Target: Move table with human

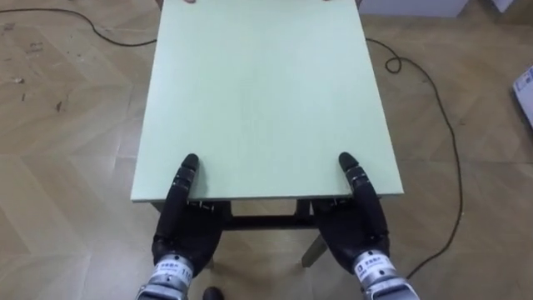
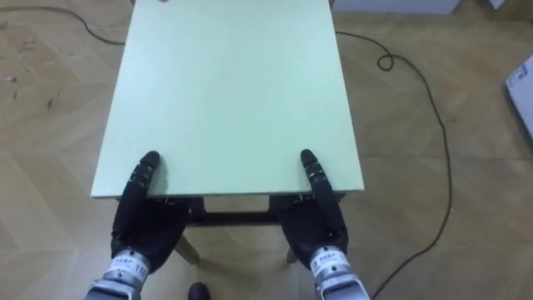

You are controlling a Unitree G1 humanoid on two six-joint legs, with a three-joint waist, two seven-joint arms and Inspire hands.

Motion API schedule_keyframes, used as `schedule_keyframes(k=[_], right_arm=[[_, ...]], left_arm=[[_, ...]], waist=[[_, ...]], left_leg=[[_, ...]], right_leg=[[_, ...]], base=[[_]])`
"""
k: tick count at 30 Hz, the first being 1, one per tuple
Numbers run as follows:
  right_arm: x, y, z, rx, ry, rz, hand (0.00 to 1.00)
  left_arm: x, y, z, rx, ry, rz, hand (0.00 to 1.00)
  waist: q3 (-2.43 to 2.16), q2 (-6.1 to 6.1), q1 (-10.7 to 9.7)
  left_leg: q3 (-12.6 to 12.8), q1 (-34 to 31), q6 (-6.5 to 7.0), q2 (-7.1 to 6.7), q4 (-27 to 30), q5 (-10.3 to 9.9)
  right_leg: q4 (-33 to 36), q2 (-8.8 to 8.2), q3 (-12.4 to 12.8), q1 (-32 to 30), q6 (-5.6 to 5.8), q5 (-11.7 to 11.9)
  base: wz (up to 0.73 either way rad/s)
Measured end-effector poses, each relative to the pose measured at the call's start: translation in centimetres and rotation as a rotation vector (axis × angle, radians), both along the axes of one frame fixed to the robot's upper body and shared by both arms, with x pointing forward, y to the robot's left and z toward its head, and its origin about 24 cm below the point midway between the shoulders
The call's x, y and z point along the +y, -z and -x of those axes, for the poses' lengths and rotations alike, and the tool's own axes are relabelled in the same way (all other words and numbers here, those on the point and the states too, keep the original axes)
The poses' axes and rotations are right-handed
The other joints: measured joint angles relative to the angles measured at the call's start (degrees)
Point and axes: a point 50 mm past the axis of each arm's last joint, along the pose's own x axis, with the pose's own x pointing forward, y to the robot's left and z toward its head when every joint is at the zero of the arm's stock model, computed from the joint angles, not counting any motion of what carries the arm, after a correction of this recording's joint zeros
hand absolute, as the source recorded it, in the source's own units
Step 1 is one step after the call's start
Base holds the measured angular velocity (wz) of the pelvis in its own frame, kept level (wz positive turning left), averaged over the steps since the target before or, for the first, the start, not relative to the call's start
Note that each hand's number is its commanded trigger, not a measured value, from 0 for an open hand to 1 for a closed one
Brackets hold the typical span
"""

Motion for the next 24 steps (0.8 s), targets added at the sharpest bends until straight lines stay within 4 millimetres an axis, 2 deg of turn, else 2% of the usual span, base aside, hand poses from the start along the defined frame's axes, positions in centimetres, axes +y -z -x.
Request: schedule_keyframes(k=[1, 2, 3, 4, 5, 6, 7, 8, 9, 11, 13, 14, 15, 16, 17, 18, 19, 21, 22, 23, 24], right_arm=[[-0.1, 0.0, 0.0, 0.000, 0.002, 0.005, 1.00], [-0.3, 0.0, -0.1, -0.003, 0.003, 0.009, 1.00], [-0.2, 0.0, -0.2, -0.002, -0.009, 0.014, 1.00], [-0.1, 0.0, -0.3, 0.000, -0.014, 0.016, 1.00], [-0.2, 0.1, -0.3, 0.002, -0.017, 0.025, 1.00], [-0.4, 0.1, -0.2, 0.002, -0.022, 0.045, 1.00], [-0.5, 0.2, -0.2, 0.003, -0.023, 0.051, 1.00], [-0.6, 0.3, 0.0, 0.007, -0.025, 0.059, 1.00], [-0.7, 0.4, 0.2, 0.013, -0.026, 0.069, 1.00], [-1.0, 0.4, 0.2, 0.012, -0.022, 0.081, 1.00], [-1.0, 0.3, 0.1, 0.004, -0.015, 0.086, 1.00], [-0.9, 0.2, 0.1, -0.002, -0.015, 0.087, 1.00], [-0.7, 0.0, -0.1, -0.010, -0.013, 0.082, 1.00], [-0.6, -0.1, -0.2, -0.016, -0.011, 0.084, 1.00], [-0.7, -0.2, -0.4, -0.024, -0.006, 0.085, 1.00], [-0.7, -0.3, -0.5, -0.028, 0.000, 0.085, 1.00], [-0.7, -0.3, -0.6, -0.030, 0.002, 0.086, 1.00], [-0.9, -0.5, -0.8, -0.041, 0.015, 0.083, 1.00], [-1.0, -0.5, -0.9, -0.042, 0.019, 0.082, 1.00], [-1.2, -0.5, -0.8, -0.039, 0.026, 0.081, 1.00], [-1.3, -0.4, -0.7, -0.032, 0.031, 0.083, 1.00]], left_arm=[[-0.1, 0.1, 0.0, 0.002, 0.001, 0.002, 1.00], [-0.2, 0.1, 0.0, 0.002, 0.000, 0.003, 1.00], [-0.1, 0.2, 0.1, 0.008, -0.014, 0.006, 1.00], [-0.2, 0.4, 0.3, 0.015, -0.024, 0.010, 1.00], [-0.3, 0.6, 0.5, 0.026, -0.037, 0.018, 1.00], [-0.4, 0.8, 0.7, 0.035, -0.041, 0.022, 1.00], [-0.4, 0.8, 0.7, 0.039, -0.041, 0.024, 1.00], [-0.5, 1.0, 1.1, 0.052, -0.045, 0.036, 1.00], [-0.8, 1.2, 1.5, 0.067, -0.054, 0.049, 1.00], [-1.2, 1.3, 1.7, 0.074, -0.043, 0.057, 1.00], [-1.3, 1.3, 1.7, 0.073, -0.038, 0.062, 1.00], [-1.2, 1.2, 1.5, 0.067, -0.040, 0.056, 1.00], [-1.0, 1.1, 1.2, 0.057, -0.042, 0.049, 1.00], [-0.9, 1.0, 1.0, 0.050, -0.041, 0.047, 1.00], [-1.0, 0.7, 0.6, 0.037, -0.039, 0.043, 1.00], [-1.0, 0.6, 0.4, 0.033, -0.038, 0.041, 1.00], [-1.0, 0.5, 0.3, 0.030, -0.036, 0.039, 1.00], [-1.2, 0.2, -0.2, 0.018, -0.026, 0.034, 1.00], [-1.2, 0.2, -0.3, 0.017, -0.023, 0.033, 1.00], [-1.4, 0.3, -0.5, 0.020, -0.015, 0.029, 1.00], [-1.5, 0.5, -0.6, 0.027, -0.009, 0.027, 1.00]], waist=[[-0.06, 0.61, 0.26], [-0.15, 1.13, 0.24], [-0.09, 1.09, 0.81], [-0.09, 1.12, 1.37], [0.02, 1.59, 2.49], [0.03, 2.37, 2.50], [0.02, 2.77, 2.30], [0.10, 3.53, 1.61], [0.11, 4.27, 1.43], [0.28, 5.66, 0.67], [0.31, 6.58, -0.62], [0.31, 6.93, -1.54], [0.29, 7.14, -2.30], [0.28, 7.21, -2.62], [0.23, 7.40, -2.89], [0.21, 7.58, -3.06], [0.20, 7.69, -3.37], [0.16, 7.84, -4.80], [0.14, 7.85, -4.92], [0.14, 7.84, -5.09], [0.14, 7.83, -5.07]], left_leg=[[-0.96, 0.56, -1.21, 0.04, -2.27, 1.71], [-3.87, 1.24, -4.86, -0.12, -5.16, 4.18], [-6.35, 0.75, -4.37, -0.33, -0.28, 1.04], [-6.72, 0.59, -3.86, -0.29, 4.44, -2.66], [-7.52, 0.60, -3.95, -0.29, 13.88, -9.54], [-8.65, 0.64, -4.06, -0.30, 21.84, -13.85], [-8.96, 0.77, -3.98, -0.24, 25.68, -15.42], [-9.08, 2.13, -3.58, 0.54, 31.88, -18.05], [-8.76, 5.12, -3.61, 1.10, 35.46, -19.45], [-8.89, 10.17, -4.40, 1.84, 36.72, -21.22], [-9.24, 15.05, -5.48, 1.72, 35.20, -22.02], [-10.64, 17.93, -6.83, 1.37, 32.88, -23.35], [-11.48, 20.12, -7.71, 1.34, 29.11, -26.00], [-11.84, 20.92, -7.90, 1.32, 27.05, -27.81], [-11.96, 21.94, -7.83, 1.30, 23.72, -30.82], [-11.92, 22.47, -7.79, 1.20, 20.53, -32.71], [-11.85, 22.55, -7.32, 0.95, 18.76, -33.26], [-11.89, 22.66, -6.75, -1.30, 12.18, -33.50], [-11.78, 22.93, -6.47, -1.85, 10.84, -33.35], [-11.99, 23.81, -5.29, -3.15, 8.26, -32.70], [-12.20, 24.71, -3.29, -4.57, 6.06, -31.59]], right_leg=[[-0.58, 0.66, -0.37, -0.16, -0.46, 0.83], [-1.48, 0.95, -1.45, -1.11, -1.66, 2.13], [-1.30, 0.72, -1.63, -2.28, -2.90, 2.61], [-1.17, 0.34, -2.27, -2.56, -3.28, 2.81], [-0.42, -0.50, -3.86, -2.97, -3.51, 2.99], [-0.05, -0.58, -5.38, -3.08, -3.51, 3.39], [0.27, -0.55, -6.26, -3.18, -3.52, 3.44], [0.95, -0.36, -7.60, -3.31, -3.92, 3.37], [2.10, -0.30, -9.02, -3.81, -4.33, 3.10], [3.67, 0.00, -10.98, -4.48, -4.76, 2.93], [6.38, -0.27, -11.90, -6.80, -5.12, 2.71], [7.42, -0.28, -12.49, -8.28, -5.29, 2.74], [8.64, -0.34, -13.14, -9.97, -5.56, 2.97], [9.22, -0.39, -13.42, -10.79, -5.63, 3.08], [10.08, -0.41, -13.74, -12.38, -5.71, 3.49], [10.70, -0.53, -13.76, -13.69, -5.62, 4.23], [10.92, -0.71, -13.83, -14.33, -5.58, 4.78], [11.16, -2.49, -13.68, -16.82, -4.83, 7.30], [11.05, -2.98, -13.65, -17.26, -4.64, 7.76], [10.85, -3.93, -13.40, -17.66, -4.16, 8.68], [11.14, -4.96, -13.19, -18.00, -3.91, 9.63]], base=[[-0.06], [-0.22], [-0.35], [-0.62], [-0.45], [-0.30], [0.00], [0.03], [0.00], [0.13], [0.26], [0.14], [0.16], [0.09], [0.00], [0.00], [0.06], [0.17], [0.13], [0.00], [0.00]])
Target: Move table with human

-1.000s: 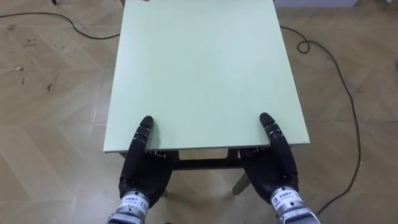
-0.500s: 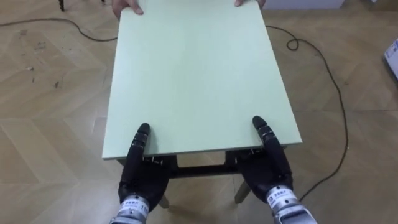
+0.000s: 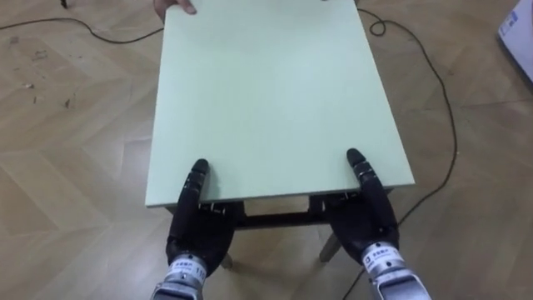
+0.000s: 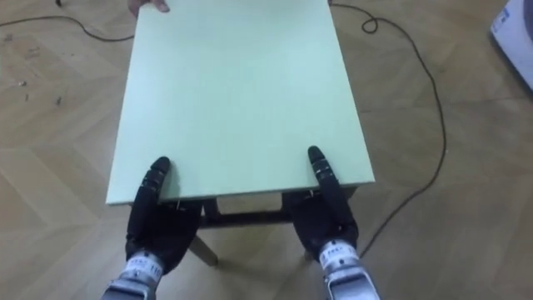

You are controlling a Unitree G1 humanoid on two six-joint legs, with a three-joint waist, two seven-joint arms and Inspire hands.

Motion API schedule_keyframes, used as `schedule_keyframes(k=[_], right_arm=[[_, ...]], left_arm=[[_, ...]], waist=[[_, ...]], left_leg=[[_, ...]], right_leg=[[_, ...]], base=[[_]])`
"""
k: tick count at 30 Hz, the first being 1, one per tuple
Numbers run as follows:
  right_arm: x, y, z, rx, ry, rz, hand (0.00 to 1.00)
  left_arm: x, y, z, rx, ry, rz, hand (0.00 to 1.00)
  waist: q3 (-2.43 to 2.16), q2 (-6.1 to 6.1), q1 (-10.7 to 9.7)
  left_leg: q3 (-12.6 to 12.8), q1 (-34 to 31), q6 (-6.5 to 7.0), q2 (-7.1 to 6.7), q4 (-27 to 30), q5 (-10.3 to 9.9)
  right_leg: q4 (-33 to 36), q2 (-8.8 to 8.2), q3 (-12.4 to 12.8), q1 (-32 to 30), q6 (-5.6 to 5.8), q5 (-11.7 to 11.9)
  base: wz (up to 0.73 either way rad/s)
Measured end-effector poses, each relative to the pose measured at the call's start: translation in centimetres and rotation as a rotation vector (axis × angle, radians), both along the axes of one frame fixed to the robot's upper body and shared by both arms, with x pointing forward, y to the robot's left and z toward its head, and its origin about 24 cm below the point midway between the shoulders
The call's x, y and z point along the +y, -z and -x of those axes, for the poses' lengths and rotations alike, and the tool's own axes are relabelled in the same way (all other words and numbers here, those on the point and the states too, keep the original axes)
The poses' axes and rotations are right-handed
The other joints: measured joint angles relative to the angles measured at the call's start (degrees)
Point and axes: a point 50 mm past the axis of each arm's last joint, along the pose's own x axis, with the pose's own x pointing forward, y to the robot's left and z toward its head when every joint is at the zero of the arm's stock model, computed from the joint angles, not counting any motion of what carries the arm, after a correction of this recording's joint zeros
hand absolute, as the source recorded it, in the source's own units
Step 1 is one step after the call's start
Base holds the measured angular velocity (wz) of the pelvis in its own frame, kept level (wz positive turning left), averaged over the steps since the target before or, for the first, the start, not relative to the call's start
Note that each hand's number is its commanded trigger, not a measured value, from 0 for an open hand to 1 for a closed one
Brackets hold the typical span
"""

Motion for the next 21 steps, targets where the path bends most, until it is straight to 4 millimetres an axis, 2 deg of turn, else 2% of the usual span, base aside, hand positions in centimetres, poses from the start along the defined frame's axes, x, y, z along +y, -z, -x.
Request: schedule_keyframes(k=[1, 3, 5, 7, 9, 11, 13, 14, 15, 16, 17, 18, 19, 20, 21], right_arm=[[0.0, 0.1, 0.1, 0.003, 0.001, 0.002, 1.00], [-0.3, 0.2, 0.2, 0.009, 0.003, 0.005, 1.00], [-0.5, 0.3, 0.5, 0.020, -0.003, 0.009, 1.00], [-0.6, 0.5, 0.7, 0.033, -0.004, 0.005, 1.00], [-0.7, 0.7, 1.0, 0.048, -0.002, -0.009, 1.00], [-0.7, 0.7, 1.0, 0.052, 0.001, -0.013, 1.00], [-0.8, 0.9, 1.3, 0.069, 0.016, -0.025, 1.00], [-0.8, 1.0, 1.6, 0.075, 0.025, -0.032, 1.00], [-0.7, 1.1, 2.0, 0.079, 0.043, -0.039, 1.00], [-0.8, 1.2, 2.3, 0.082, 0.054, -0.045, 1.00], [-0.8, 1.3, 2.6, 0.090, 0.065, -0.059, 1.00], [-0.7, 1.3, 2.6, 0.094, 0.062, -0.069, 1.00], [-0.8, 1.3, 2.6, 0.095, 0.060, -0.068, 1.00], [-0.7, 1.3, 2.7, 0.095, 0.055, -0.065, 1.00], [-0.6, 1.3, 2.6, 0.095, 0.053, -0.067, 1.00]], left_arm=[[0.0, 0.1, 0.0, 0.004, 0.001, 0.000, 1.00], [-0.2, 0.2, 0.1, 0.010, 0.007, 0.000, 1.00], [-0.2, 0.4, 0.2, 0.021, 0.013, -0.001, 1.00], [-0.2, 0.6, 0.3, 0.030, 0.020, -0.004, 1.00], [-0.3, 0.8, 0.4, 0.038, 0.025, -0.005, 1.00], [-0.3, 0.8, 0.3, 0.035, 0.029, -0.007, 1.00], [-0.5, 0.8, 0.4, 0.036, 0.040, -0.011, 1.00], [-0.5, 0.8, 0.4, 0.037, 0.048, -0.012, 1.00], [-0.6, 0.7, 0.3, 0.035, 0.064, -0.018, 1.00], [-0.7, 0.7, 0.3, 0.032, 0.073, -0.025, 1.00], [-0.7, 0.7, 0.3, 0.029, 0.085, -0.042, 1.00], [-0.5, 0.7, 0.3, 0.027, 0.082, -0.052, 1.00], [-0.5, 0.7, 0.3, 0.027, 0.081, -0.052, 1.00], [-0.5, 0.7, 0.4, 0.030, 0.080, -0.052, 1.00], [-0.4, 0.7, 0.4, 0.029, 0.079, -0.056, 1.00]], waist=[[0.01, -0.02, -0.28], [-0.06, -0.31, -1.62], [-0.07, -0.31, -2.16], [-0.07, -0.75, -3.59], [-0.12, -1.35, -4.17], [-0.13, -1.92, -4.52], [-0.06, -2.59, -4.76], [0.04, -3.14, -5.41], [0.01, -3.84, -6.23], [-0.05, -4.37, -6.31], [-0.13, -5.45, -6.23], [0.03, -6.24, -5.61], [0.05, -6.29, -5.13], [0.03, -6.26, -4.09], [0.01, -6.02, -3.35]], left_leg=[[-0.01, 0.18, 0.63, -0.47, -0.82, 0.39], [0.07, 0.07, 2.55, -2.44, -2.49, 1.67], [0.24, 0.07, 3.38, -3.24, -2.80, 2.27], [0.57, 0.22, 4.22, -4.10, -2.78, 3.01], [1.75, 0.49, 5.19, -5.38, -3.66, 4.32], [2.18, 0.49, 6.19, -6.40, -4.65, 5.29], [4.83, 0.96, 6.72, -6.76, -5.71, 6.10], [8.39, 1.05, 6.92, -6.60, -5.96, 6.29], [12.14, 1.15, 6.86, -6.31, -6.12, 6.36], [13.96, 1.47, 6.87, -6.34, -6.29, 6.55], [15.98, 2.23, 6.70, -6.58, -6.80, 6.69], [16.60, 2.08, 6.64, -6.73, -6.50, 6.72], [16.95, 2.02, 6.58, -6.70, -6.50, 6.75], [17.11, 1.93, 6.34, -6.65, -6.64, 6.90], [17.13, 1.80, 5.97, -6.08, -6.85, 7.14]], right_leg=[[0.12, -0.57, 0.04, -0.08, 0.14, 0.30], [-1.57, -2.17, 0.71, 0.01, 1.30, 1.73], [-3.15, -2.70, 1.66, 0.94, 2.13, 3.27], [-3.94, -3.27, 2.47, 1.90, 3.22, 4.17], [-5.30, -3.79, 6.38, 2.13, 5.01, 6.39], [-6.80, -4.29, 8.04, 2.38, 5.96, 7.88], [-7.93, -5.11, 8.27, 3.52, 6.35, 8.62], [-6.49, -5.84, 8.33, 3.73, 7.06, 7.56], [-0.64, -6.81, 8.74, 3.71, 7.30, 2.81], [2.50, -7.35, 8.94, 3.81, 7.22, 0.22], [6.19, -7.75, 9.19, 4.61, 7.74, -3.24], [4.66, -7.25, 9.60, 5.61, 7.73, -4.49], [3.34, -6.98, 9.85, 6.02, 7.73, -4.48], [0.71, -6.04, 10.63, 6.76, 8.16, -4.18], [-1.56, -4.94, 10.74, 7.30, 8.01, -2.84]], base=[[0.14], [0.16], [0.15], [0.33], [0.14], [0.07], [0.29], [0.67], [0.72], [0.64], [0.19], [-0.04], [-0.35], [-0.39], [-0.33]])
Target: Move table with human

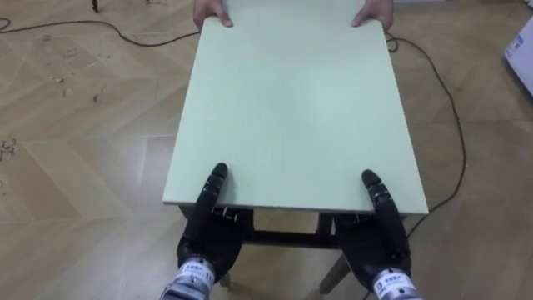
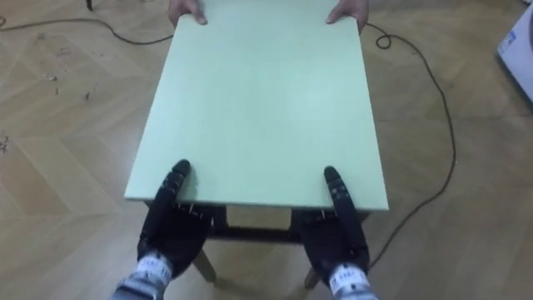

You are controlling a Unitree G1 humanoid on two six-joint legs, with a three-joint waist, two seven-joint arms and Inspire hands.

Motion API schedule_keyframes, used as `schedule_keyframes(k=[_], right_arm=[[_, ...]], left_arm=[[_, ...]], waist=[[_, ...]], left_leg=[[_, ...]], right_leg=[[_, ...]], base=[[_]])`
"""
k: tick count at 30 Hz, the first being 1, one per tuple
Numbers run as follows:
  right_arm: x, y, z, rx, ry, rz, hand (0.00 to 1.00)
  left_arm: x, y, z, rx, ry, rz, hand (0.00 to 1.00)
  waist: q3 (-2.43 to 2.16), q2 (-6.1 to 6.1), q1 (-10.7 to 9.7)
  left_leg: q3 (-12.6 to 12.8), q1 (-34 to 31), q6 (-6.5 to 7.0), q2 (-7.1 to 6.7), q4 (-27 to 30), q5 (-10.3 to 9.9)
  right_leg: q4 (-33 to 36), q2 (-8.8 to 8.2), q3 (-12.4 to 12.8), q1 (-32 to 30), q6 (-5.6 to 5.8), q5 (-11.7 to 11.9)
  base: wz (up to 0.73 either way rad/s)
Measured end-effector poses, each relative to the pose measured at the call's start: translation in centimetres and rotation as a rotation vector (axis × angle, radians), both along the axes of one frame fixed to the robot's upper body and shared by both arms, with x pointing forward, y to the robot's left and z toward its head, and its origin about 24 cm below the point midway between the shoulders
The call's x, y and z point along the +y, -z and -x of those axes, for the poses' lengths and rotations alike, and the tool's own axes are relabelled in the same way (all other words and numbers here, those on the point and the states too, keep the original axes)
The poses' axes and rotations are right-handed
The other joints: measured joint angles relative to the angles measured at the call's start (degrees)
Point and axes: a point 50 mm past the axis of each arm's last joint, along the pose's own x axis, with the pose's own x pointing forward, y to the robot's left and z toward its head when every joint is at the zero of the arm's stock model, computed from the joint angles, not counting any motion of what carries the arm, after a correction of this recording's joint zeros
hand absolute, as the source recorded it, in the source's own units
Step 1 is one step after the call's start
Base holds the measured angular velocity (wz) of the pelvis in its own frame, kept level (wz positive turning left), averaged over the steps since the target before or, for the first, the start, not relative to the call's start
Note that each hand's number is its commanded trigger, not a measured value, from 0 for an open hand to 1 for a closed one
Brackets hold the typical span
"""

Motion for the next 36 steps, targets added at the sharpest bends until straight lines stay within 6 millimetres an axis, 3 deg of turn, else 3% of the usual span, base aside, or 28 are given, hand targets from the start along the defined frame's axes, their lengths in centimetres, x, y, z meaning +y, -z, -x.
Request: schedule_keyframes(k=[6, 9, 16, 25, 29, 33, 36], right_arm=[[0.5, -0.3, -0.5, -0.015, -0.010, -0.010, 1.00], [0.5, -0.3, -0.6, -0.018, -0.009, -0.007, 1.00], [0.6, -0.4, -0.6, -0.021, -0.014, -0.002, 1.00], [0.8, -0.7, -1.2, -0.048, -0.045, 0.024, 1.00], [0.6, -0.9, -1.4, -0.059, -0.049, 0.045, 1.00], [0.3, -0.9, -1.4, -0.061, -0.051, 0.068, 1.00], [0.2, -1.1, -1.5, -0.071, -0.052, 0.078, 1.00]], left_arm=[[0.7, -0.4, -0.2, -0.020, -0.013, -0.016, 1.00], [0.8, -0.5, -0.3, -0.024, -0.012, -0.021, 1.00], [0.8, -0.4, 0.0, -0.019, -0.019, -0.022, 1.00], [0.6, -0.1, 0.5, -0.011, -0.039, 0.011, 1.00], [0.4, -0.2, 0.5, -0.010, -0.042, 0.027, 1.00], [0.4, -0.1, 0.5, -0.004, -0.043, 0.039, 1.00], [0.3, -0.1, 0.6, -0.003, -0.050, 0.044, 1.00]], waist=[[-0.05, 0.20, 1.42], [-0.06, 0.21, 2.03], [-0.05, 0.21, 2.46], [-0.05, 0.38, 4.56], [-0.11, 1.58, 4.90], [-0.03, 2.96, 2.81], [-0.32, 3.47, 2.27]], left_leg=[[0.34, -2.15, -0.61, 1.90, -0.70, 1.17], [0.22, -2.88, -0.82, 2.23, -0.80, 1.77], [-1.68, -2.95, -1.36, 2.45, -1.81, 2.78], [-4.07, -4.86, -2.06, 3.67, -0.26, 3.11], [-7.52, -5.74, -2.63, 4.16, 0.54, 3.06], [-9.70, -6.08, -3.19, 3.83, 0.36, 3.39], [-11.17, -6.85, -3.45, 3.44, 0.22, 4.11]], right_leg=[[-7.73, 3.25, -0.10, 0.85, -1.29, 5.10], [-9.76, 3.85, 0.10, 1.10, -1.63, 6.21], [-11.77, 4.63, 0.13, 2.24, -1.92, 6.62], [-13.30, 5.55, -0.39, 2.82, -2.53, 6.88], [-13.39, 5.53, -3.42, 4.13, -2.93, 6.45], [-13.39, 4.63, -6.00, 6.66, -2.25, 4.56], [-13.28, 3.90, -8.40, 7.16, -2.12, 3.86]], base=[[-0.11], [-0.03], [0.11], [0.14], [0.42], [0.72], [0.58]])
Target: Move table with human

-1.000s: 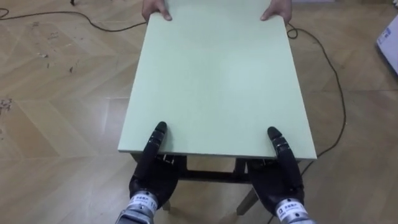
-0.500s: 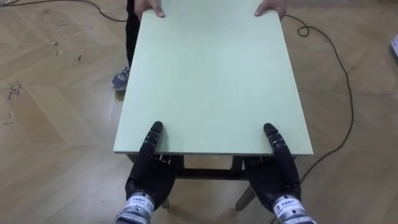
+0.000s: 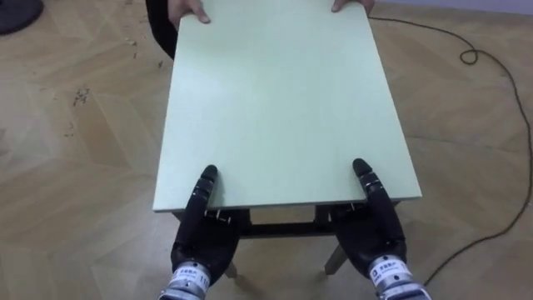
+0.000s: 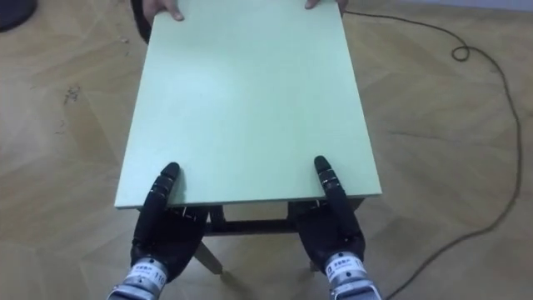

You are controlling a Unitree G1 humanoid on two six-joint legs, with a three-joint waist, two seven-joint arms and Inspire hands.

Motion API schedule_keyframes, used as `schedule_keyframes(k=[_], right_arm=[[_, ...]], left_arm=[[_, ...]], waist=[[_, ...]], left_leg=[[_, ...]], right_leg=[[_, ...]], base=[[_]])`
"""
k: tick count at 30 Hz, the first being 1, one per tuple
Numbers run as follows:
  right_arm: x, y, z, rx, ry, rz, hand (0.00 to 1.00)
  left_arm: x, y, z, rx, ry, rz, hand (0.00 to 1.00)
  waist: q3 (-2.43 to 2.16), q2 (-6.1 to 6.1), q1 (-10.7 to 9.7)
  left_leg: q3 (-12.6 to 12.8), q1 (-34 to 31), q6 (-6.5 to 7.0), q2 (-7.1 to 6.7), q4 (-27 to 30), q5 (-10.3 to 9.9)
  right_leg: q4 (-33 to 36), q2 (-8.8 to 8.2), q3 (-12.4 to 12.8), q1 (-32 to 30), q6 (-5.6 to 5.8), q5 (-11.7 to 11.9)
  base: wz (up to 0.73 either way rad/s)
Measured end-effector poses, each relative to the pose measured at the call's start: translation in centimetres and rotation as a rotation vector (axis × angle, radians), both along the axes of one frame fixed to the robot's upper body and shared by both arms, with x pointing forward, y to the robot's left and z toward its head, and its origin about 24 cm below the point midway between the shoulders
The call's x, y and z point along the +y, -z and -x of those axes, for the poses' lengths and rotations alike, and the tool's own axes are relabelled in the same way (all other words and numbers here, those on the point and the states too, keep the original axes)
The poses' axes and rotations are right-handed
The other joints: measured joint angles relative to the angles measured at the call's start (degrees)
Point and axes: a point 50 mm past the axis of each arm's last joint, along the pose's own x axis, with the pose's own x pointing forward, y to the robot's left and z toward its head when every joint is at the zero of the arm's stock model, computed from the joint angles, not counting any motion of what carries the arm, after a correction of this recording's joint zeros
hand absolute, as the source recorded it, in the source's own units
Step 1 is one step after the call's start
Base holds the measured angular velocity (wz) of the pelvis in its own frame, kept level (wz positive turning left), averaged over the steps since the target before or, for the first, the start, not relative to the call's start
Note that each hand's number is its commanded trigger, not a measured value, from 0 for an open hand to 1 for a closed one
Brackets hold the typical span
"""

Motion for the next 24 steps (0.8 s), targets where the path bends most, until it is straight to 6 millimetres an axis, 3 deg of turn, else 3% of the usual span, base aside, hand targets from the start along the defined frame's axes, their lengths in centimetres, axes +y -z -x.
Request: schedule_keyframes(k=[4, 7, 13, 15, 17, 18, 20, 22, 24], right_arm=[[0.03, -0.05, -0.05, -0.004, 0.006, -0.001, 1.00], [0.05, -0.03, -0.04, -0.001, 0.002, 0.002, 1.00], [0.01, 0.18, 0.29, 0.009, 0.000, 0.014, 1.00], [-0.01, 0.31, 0.43, 0.016, 0.011, 0.005, 1.00], [0.22, 0.29, 0.61, 0.009, -0.001, 0.015, 1.00], [0.59, 0.26, 0.75, 0.003, -0.012, 0.016, 1.00], [0.54, 0.30, 0.87, -0.003, -0.005, 0.007, 1.00], [0.44, 0.16, 0.67, -0.011, -0.005, 0.005, 1.00], [0.39, 0.13, 0.61, -0.012, -0.006, 0.005, 1.00]], left_arm=[[-0.23, -0.01, 0.04, -0.002, 0.000, 0.000, 1.00], [-0.11, 0.06, 0.13, 0.002, -0.001, -0.002, 1.00], [-0.25, 0.42, 0.77, 0.025, -0.002, 0.007, 1.00], [-0.35, 0.31, 0.83, 0.019, 0.001, 0.004, 1.00], [-0.15, 0.46, 0.94, 0.027, 0.003, -0.003, 1.00], [0.15, 0.50, 0.92, 0.028, -0.009, -0.008, 1.00], [0.28, 0.39, 0.89, 0.016, -0.007, -0.016, 1.00], [0.23, 0.34, 0.84, 0.012, -0.007, -0.013, 1.00], [0.21, 0.35, 0.84, 0.013, -0.002, -0.011, 1.00]], waist=[[0.02, 0.03, 0.13], [0.03, 0.04, 2.24], [0.11, -0.39, 2.78], [0.15, -0.66, 2.14], [0.40, -1.23, 0.69], [0.56, -2.28, 0.12], [0.50, -3.37, 0.28], [0.45, -3.47, 0.89], [0.51, -3.66, 3.16]], left_leg=[[-0.10, -0.68, 0.27, -0.32, -0.10, 0.74], [-1.25, -0.62, 0.44, -0.59, -0.12, 0.84], [-8.07, -1.32, 1.05, -2.94, 0.20, 1.31], [-12.23, -1.69, 1.16, -4.58, 0.21, 2.04], [-13.92, -1.70, 1.13, -5.55, 0.09, 2.61], [-14.52, -1.83, 0.93, -5.79, 0.13, 2.93], [-15.90, -1.89, 0.68, -5.97, 0.22, 3.08], [-16.85, -1.90, 0.62, -6.19, 0.46, 3.12], [-16.91, -2.59, 0.44, -6.20, 0.96, 3.21]], right_leg=[[0.41, -0.80, -0.77, 0.82, 0.83, -0.58], [1.20, -1.20, -0.86, 0.82, 1.04, -0.71], [4.38, -2.90, 3.61, 2.30, 2.65, -3.45], [4.32, -3.71, 4.07, 4.22, 3.00, -4.88], [4.02, -3.97, 6.28, 6.02, 3.19, -6.11], [3.73, -3.86, 7.34, 6.80, 3.48, -6.60], [3.38, -3.46, 8.56, 7.66, 3.39, -6.86], [2.50, -3.06, 10.63, 8.25, 3.38, -6.85], [0.95, -2.74, 11.01, 8.74, 3.35, -6.83]], base=[[0.52], [0.20], [0.68], [1.05], [1.16], [0.96], [0.58], [0.33], [0.10]])
